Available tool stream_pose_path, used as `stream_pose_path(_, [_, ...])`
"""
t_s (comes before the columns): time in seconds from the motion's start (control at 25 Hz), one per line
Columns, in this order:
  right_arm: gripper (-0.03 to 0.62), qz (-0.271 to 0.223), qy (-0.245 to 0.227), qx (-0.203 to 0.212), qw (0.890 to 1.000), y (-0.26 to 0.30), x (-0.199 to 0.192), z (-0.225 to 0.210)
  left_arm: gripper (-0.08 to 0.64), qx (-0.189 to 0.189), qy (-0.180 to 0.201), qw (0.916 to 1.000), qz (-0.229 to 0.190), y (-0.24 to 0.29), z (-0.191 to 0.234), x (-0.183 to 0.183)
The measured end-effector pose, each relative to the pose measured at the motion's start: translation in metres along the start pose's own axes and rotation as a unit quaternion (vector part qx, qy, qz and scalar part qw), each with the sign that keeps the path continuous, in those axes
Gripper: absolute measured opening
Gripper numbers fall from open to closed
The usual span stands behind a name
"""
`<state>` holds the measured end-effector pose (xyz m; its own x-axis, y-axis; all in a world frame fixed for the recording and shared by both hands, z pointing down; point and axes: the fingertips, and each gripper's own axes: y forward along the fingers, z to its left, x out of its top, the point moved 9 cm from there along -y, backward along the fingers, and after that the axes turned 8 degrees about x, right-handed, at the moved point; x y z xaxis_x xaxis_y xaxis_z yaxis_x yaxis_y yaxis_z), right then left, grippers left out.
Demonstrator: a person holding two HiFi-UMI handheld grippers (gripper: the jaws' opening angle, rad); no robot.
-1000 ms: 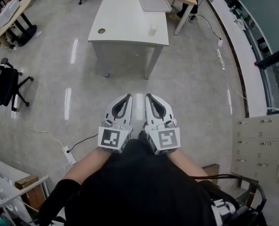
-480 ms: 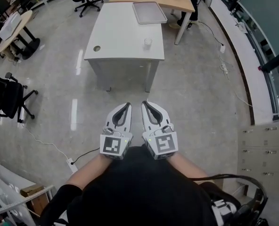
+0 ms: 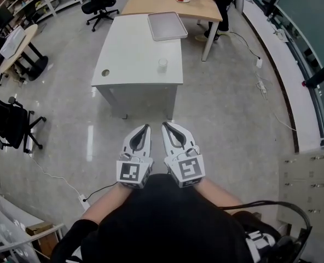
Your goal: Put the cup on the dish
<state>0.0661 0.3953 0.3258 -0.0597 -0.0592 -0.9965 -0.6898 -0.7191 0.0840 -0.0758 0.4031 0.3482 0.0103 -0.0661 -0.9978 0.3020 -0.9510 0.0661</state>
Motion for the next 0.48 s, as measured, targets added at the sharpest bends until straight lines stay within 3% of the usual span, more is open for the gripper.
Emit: stream_pose_path(0.48, [0.014,-0.010,0.016,-0.017,1.000,-0.029,-0.003,-0.054,0.000,0.005,0.008,1.0000,0.001,0.024,-0.045,0.000])
